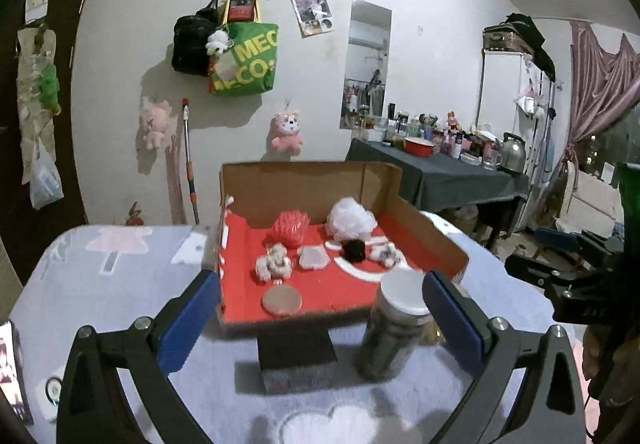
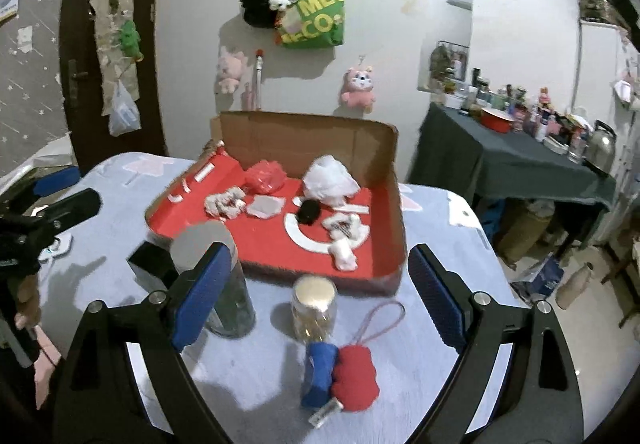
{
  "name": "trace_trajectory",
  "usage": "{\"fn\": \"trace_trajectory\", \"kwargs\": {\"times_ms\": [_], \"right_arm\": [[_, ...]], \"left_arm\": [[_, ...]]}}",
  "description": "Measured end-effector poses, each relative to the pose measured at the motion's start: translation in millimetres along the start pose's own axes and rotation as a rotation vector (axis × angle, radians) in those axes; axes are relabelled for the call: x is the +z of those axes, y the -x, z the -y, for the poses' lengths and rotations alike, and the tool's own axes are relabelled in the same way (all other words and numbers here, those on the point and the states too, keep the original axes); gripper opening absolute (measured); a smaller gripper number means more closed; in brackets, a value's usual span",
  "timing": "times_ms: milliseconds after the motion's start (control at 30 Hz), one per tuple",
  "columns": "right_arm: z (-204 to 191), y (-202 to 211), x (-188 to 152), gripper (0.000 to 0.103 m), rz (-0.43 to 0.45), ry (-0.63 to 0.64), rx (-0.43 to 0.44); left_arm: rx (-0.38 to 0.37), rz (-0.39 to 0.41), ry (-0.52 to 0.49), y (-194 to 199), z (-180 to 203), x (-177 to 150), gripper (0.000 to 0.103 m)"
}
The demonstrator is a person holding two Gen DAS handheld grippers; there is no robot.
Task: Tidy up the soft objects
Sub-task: 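Pull both tools back from the box toward the table items, then grasp the blue tube with the left tool while the right tool grasps the red fluffy plush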
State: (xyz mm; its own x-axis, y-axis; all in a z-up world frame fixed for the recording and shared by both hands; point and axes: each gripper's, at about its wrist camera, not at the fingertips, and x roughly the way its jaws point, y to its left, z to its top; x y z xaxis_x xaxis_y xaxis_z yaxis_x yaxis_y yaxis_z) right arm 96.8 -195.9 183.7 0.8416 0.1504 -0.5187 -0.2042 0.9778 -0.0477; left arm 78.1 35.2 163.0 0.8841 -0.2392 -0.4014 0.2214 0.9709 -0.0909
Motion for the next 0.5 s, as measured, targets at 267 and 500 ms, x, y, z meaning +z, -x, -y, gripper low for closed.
{"fn": "trace_trajectory", "kwargs": {"times_ms": [267, 500], "right_arm": [[7, -25, -49, 0.091, -0.064, -0.025, -0.084], [28, -45, -79, 0.091, -0.142, -0.047, -0.154]], "left_arm": [[0.029, -0.072, 0.017, -13, 2, -42, 0.103], [0.021, -0.153, 0.026, -34, 8, -70, 0.103]]}}
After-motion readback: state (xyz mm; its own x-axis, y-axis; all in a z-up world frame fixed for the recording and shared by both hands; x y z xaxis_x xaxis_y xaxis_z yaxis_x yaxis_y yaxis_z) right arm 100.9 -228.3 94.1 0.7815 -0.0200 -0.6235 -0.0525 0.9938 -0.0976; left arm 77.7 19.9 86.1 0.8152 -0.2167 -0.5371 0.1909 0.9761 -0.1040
